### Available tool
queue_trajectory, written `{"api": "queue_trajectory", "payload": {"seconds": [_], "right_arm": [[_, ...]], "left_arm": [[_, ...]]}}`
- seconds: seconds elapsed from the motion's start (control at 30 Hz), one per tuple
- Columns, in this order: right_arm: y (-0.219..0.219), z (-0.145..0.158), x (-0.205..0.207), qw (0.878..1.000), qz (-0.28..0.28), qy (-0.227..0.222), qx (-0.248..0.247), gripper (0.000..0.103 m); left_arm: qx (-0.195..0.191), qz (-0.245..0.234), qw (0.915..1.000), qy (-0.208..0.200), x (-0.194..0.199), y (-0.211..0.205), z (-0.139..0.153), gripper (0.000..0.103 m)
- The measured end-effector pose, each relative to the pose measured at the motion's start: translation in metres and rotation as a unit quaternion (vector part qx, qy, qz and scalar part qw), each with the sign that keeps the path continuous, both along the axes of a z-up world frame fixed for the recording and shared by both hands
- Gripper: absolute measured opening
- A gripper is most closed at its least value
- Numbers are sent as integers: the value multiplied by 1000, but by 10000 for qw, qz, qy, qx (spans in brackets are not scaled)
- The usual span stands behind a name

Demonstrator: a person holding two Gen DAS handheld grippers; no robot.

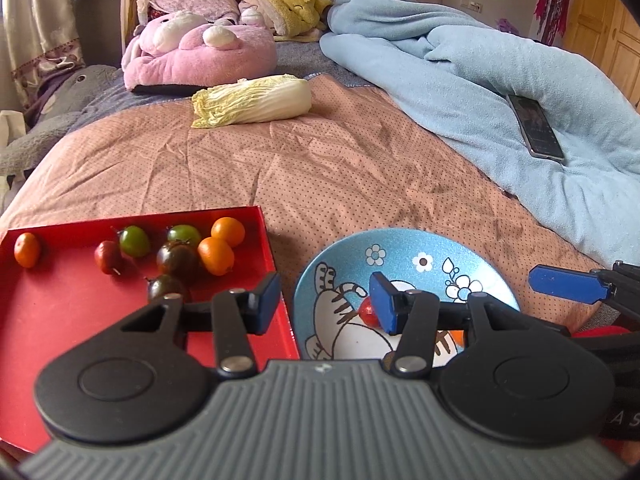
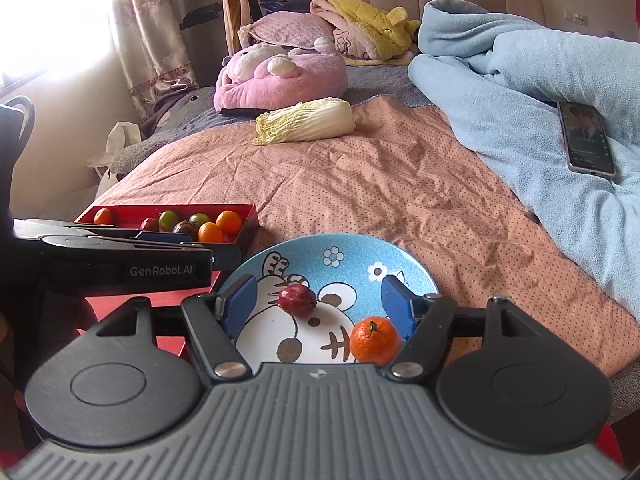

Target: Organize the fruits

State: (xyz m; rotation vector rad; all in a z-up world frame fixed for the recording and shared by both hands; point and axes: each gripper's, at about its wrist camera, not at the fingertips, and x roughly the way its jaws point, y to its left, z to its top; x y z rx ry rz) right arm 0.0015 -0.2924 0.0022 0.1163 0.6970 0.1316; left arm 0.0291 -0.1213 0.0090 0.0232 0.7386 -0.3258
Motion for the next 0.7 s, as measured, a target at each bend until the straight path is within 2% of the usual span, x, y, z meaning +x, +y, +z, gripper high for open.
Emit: {"api": "queue_trajectory", "payload": {"seconds": [0.6,0.7], "right_arm": [[44,6,7,9988,486,-1,-90,74],[52,6,8,9983,565,18,-100,77]], "left_arm": [[-28,520,9986,25,-4,53,-5,52],[-37,591,9982,36,-4,61,-7,52]]}}
